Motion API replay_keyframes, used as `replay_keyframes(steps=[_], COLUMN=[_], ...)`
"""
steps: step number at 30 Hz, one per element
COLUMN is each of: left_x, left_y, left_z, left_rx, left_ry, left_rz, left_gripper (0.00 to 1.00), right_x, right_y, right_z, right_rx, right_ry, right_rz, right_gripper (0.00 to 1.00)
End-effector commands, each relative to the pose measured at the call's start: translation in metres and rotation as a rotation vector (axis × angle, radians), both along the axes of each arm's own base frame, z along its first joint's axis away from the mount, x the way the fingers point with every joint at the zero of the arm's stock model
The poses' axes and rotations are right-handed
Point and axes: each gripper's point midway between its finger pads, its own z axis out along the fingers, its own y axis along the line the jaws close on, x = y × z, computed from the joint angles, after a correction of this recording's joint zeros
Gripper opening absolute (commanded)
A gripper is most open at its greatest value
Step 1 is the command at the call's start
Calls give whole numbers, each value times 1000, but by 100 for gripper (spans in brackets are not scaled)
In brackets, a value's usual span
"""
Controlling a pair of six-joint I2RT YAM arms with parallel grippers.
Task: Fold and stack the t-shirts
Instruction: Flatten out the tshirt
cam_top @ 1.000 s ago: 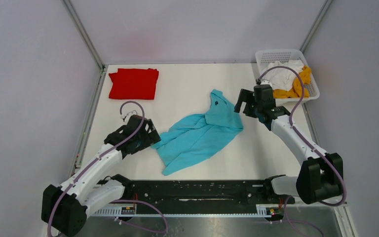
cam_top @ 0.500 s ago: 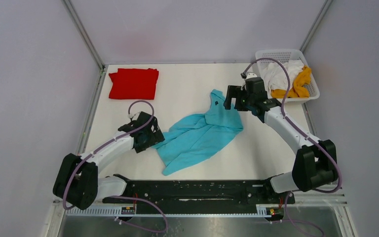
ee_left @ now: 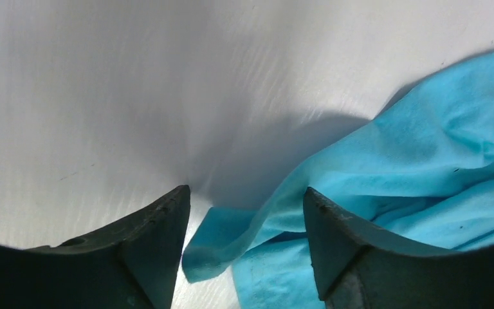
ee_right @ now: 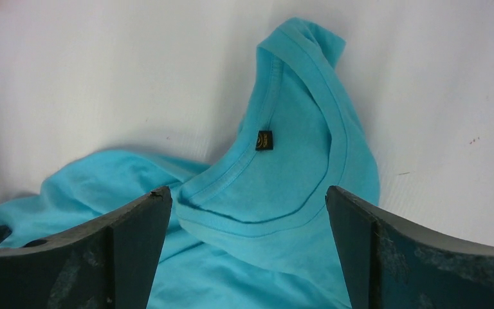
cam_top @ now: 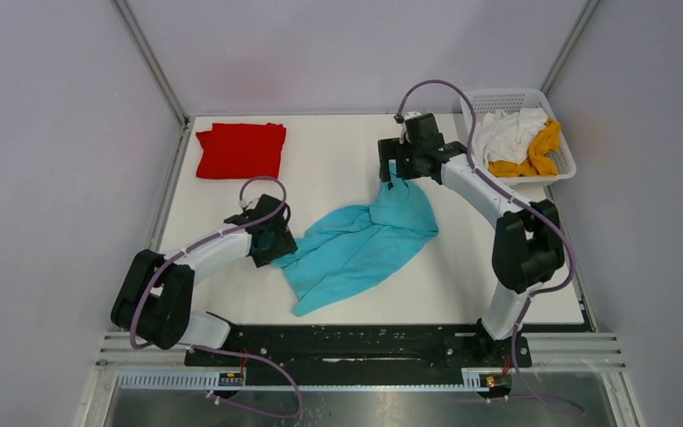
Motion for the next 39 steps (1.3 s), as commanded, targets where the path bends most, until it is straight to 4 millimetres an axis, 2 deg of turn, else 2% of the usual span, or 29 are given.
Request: replay_keyframes(steps=[1,3,7,15,17,23,25,28,31,32,34,36,39], left_x=[19,16,18,19,20,21,21,23,27,30,35,41,51], left_y=[-12,-13,-11,-9,-7,0,2,3,6,8,17,26,40], left_z=[9,5,3,3,6,17,21,27,36,41,58,84,139], left_rx=[-45,-51,-34,-12,-1,23,30,33,48,58,97,131,157], left_ry=[-46,-38,-32,-16,-18,-45,-56,-74,-99,-114,-153,-212,-356], left_rz=[-18,-23,-17,-16,-14,-1,3,3,10,17,48,77,135], left_gripper=[57,42,2,0,0,0,0,0,0,0,0,0,0], right_x=[22,32,51,80,84,84,81,84,95,98,100,97,77], right_y=[2,4,13,12,13,17,16,15,11,9,0,-15,-41], right_z=[4,1,-5,-37,-52,-76,-84,-82,-58,-45,-10,37,98], right_rx=[-72,-90,-148,-318,-341,-346,-343,-343,-335,-337,-346,-348,-331], right_ry=[-14,-4,2,44,89,182,202,186,107,73,-2,-109,-279], right_rz=[-5,-9,15,16,13,-38,-55,-80,-120,-136,-171,-218,-293], right_gripper=[98,96,89,77,74,64,55,29,16,10,4,0,0])
